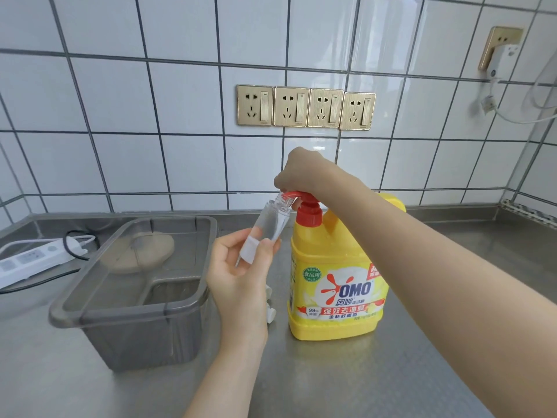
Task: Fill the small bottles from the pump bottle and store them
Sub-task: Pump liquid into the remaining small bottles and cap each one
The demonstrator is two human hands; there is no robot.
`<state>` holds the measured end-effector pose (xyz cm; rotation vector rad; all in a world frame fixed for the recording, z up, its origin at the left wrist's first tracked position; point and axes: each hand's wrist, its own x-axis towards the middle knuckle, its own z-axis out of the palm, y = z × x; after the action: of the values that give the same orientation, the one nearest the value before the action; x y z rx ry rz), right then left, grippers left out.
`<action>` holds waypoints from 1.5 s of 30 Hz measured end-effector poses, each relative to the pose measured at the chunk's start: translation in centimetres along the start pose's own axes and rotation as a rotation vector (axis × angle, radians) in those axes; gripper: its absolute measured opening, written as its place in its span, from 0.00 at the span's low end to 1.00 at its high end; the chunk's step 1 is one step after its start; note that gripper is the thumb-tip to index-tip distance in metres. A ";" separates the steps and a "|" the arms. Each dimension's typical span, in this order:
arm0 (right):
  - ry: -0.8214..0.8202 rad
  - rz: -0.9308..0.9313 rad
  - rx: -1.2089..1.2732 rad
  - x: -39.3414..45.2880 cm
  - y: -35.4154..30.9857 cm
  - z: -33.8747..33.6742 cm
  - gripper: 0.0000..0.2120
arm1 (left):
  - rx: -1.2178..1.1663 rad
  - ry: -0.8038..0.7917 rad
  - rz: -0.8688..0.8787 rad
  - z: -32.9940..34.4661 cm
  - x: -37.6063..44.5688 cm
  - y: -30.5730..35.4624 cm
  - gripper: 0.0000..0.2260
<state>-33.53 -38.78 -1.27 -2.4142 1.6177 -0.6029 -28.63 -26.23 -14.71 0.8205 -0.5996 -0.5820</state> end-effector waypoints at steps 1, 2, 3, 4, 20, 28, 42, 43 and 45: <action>0.002 -0.001 0.002 0.0 0.0 0.0 0.11 | 0.021 0.000 -0.004 0.0 0.0 0.0 0.11; 0.004 -0.003 0.005 0.0 0.0 0.0 0.11 | 0.045 -0.002 0.002 0.0 0.0 0.0 0.11; 0.007 -0.003 0.005 -0.1 -0.1 0.1 0.11 | 0.068 -0.008 0.011 0.0 0.1 0.0 0.11; 0.009 -0.001 0.005 -0.1 -0.1 0.1 0.11 | 0.091 -0.016 0.021 0.0 0.1 0.1 0.10; -0.032 -0.035 -0.004 0.1 -1.0 -0.2 0.09 | 0.166 -0.120 0.056 0.0 -0.1 0.3 0.16; -0.038 -0.047 0.121 0.1 -1.0 -1.5 0.07 | 0.168 -0.233 0.118 0.3 -0.5 0.0 0.18; 0.120 -0.254 0.363 -4.8 -2.9 -7.1 0.13 | 0.224 -0.257 0.031 -2.2 -3.1 2.5 0.17; 0.102 -0.264 0.381 -5.9 -3.0 -7.2 0.13 | 0.233 -0.262 0.033 -2.5 -3.8 2.9 0.17; 0.082 -0.280 0.413 -7.8 -3.1 -7.3 0.12 | 0.240 -0.266 0.054 -3.4 -4.9 3.4 0.15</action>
<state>-36.51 -29.85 4.61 -2.3316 1.0509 -0.9831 -28.83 -19.41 -15.10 0.9563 -0.9462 -0.5814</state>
